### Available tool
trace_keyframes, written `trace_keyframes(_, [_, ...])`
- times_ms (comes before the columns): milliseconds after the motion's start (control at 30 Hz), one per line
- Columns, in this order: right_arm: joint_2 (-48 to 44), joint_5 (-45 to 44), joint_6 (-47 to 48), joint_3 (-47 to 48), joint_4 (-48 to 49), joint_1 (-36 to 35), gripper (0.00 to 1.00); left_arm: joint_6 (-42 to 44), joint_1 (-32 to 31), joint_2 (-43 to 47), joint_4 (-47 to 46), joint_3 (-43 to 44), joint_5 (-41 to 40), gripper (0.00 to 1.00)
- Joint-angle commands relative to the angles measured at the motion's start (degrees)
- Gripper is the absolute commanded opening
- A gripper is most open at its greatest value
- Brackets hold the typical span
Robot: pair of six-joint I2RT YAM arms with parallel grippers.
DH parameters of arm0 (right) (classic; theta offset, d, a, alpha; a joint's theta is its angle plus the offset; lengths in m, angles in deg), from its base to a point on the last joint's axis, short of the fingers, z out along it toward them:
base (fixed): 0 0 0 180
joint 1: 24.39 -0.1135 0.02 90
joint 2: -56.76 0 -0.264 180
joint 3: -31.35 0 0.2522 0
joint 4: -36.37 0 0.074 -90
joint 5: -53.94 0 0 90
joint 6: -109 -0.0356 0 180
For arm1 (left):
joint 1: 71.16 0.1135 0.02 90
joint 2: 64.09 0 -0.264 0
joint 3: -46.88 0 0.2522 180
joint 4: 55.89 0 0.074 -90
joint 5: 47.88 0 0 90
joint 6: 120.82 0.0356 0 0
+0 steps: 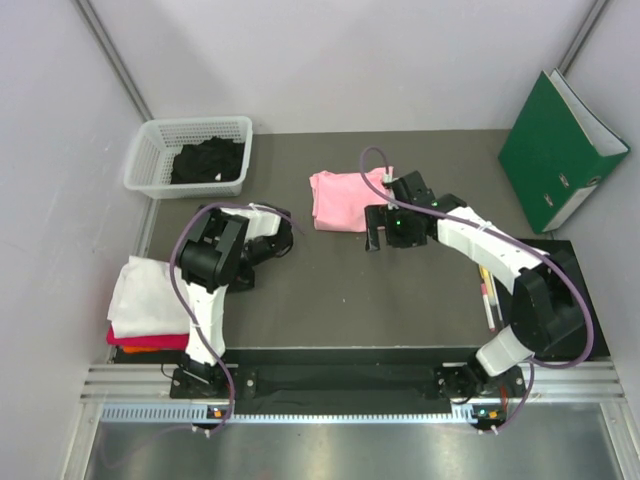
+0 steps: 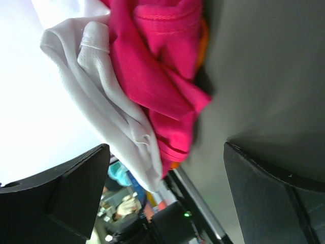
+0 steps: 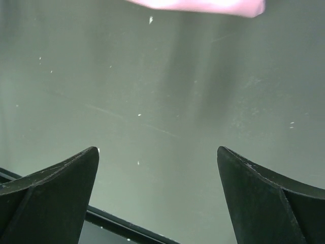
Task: Fold and stack the t-shirts
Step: Put the neatly folded tshirt into the corner of the board with the left arm
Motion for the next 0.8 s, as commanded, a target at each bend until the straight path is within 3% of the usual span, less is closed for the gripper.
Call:
trace_keyframes(0, [-2.13,1.83,2.49,1.35,0.41,3.25,1.00,-4.17,3.02,-2.60,-4.25,-2.02,0.00,0.99])
trace_keyframes(500, [1.56,14.57,3.90,3.91,1.64,16.35,1.00,5.67,15.77,-3.92,-10.22,-2.11,1.84,0.98])
trace_keyframes(533, [1.91,14.93,3.90,3.91,1.64,16.61,1.00,6.46,16.03,-3.92,-10.57,-2.11,2.10,0.94])
trace_keyframes(567, [2.00,15.02,3.99,3.91,1.73,17.22,1.00,6.90,16.04,-3.92,-10.84,-2.11,2.54,0.89])
trace_keyframes(600, [2.26,15.54,3.90,3.91,1.82,17.40,0.99,7.69,16.12,-3.92,-11.54,-2.20,3.59,0.78])
trace_keyframes(633, [2.52,15.72,3.81,3.91,1.82,17.58,1.00,8.04,16.12,-4.10,-11.81,-2.20,4.12,0.59])
trace_keyframes(667, [2.52,15.98,3.64,3.73,2.08,17.93,1.00,8.13,16.12,-4.18,-11.81,-2.20,4.48,0.10])
trace_keyframes(700, [2.61,16.42,3.55,3.56,2.25,18.11,1.00,8.13,16.12,-4.71,-11.72,-2.02,5.18,0.00])
trace_keyframes(767, [2.61,16.51,3.37,3.38,2.43,18.28,1.00,8.31,16.04,-5.24,-11.72,-1.85,5.97,0.00])
